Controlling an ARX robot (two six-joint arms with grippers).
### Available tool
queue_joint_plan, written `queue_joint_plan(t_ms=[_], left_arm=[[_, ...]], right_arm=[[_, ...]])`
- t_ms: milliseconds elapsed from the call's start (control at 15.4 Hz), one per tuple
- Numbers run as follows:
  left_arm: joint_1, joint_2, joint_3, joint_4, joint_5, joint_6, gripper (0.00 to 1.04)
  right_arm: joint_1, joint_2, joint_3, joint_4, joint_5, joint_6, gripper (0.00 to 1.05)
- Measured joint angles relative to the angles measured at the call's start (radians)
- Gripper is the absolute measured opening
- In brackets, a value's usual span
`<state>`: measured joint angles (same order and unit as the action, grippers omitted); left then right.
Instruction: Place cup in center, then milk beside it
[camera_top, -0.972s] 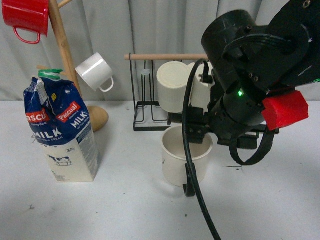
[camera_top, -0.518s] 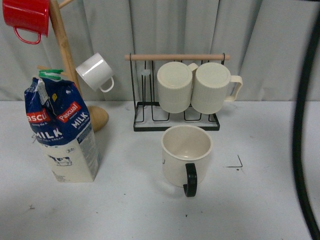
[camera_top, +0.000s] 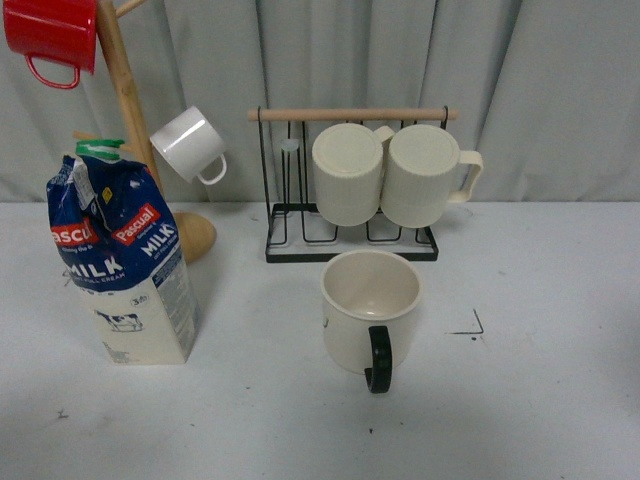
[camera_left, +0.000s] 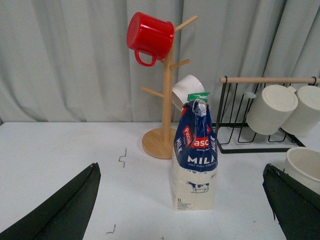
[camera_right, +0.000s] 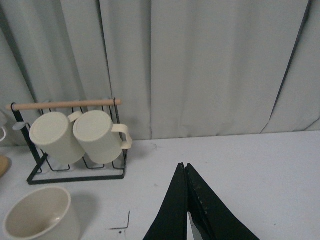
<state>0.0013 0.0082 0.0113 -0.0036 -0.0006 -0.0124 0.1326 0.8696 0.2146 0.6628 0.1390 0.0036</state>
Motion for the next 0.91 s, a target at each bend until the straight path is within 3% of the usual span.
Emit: queue_joint_plan(t_ms=[194, 389, 907], left_arm=[[0.0, 0.0, 0.0, 0.0, 0.0, 0.0, 0.98], [0.0, 0.0, 0.0, 0.0, 0.0, 0.0, 0.98], [0.0, 0.0, 0.0, 0.0, 0.0, 0.0, 0.98]], right_arm=[[-0.038, -0.103, -0.078, -0.041, -0.041, -0.001, 0.02], [-0.14, -0.219, -0.128, -0.104, -0.127, -0.001, 0.02], [-0.133, -0.473, -0.203, -0.26, -0.137, -0.001, 0.02]])
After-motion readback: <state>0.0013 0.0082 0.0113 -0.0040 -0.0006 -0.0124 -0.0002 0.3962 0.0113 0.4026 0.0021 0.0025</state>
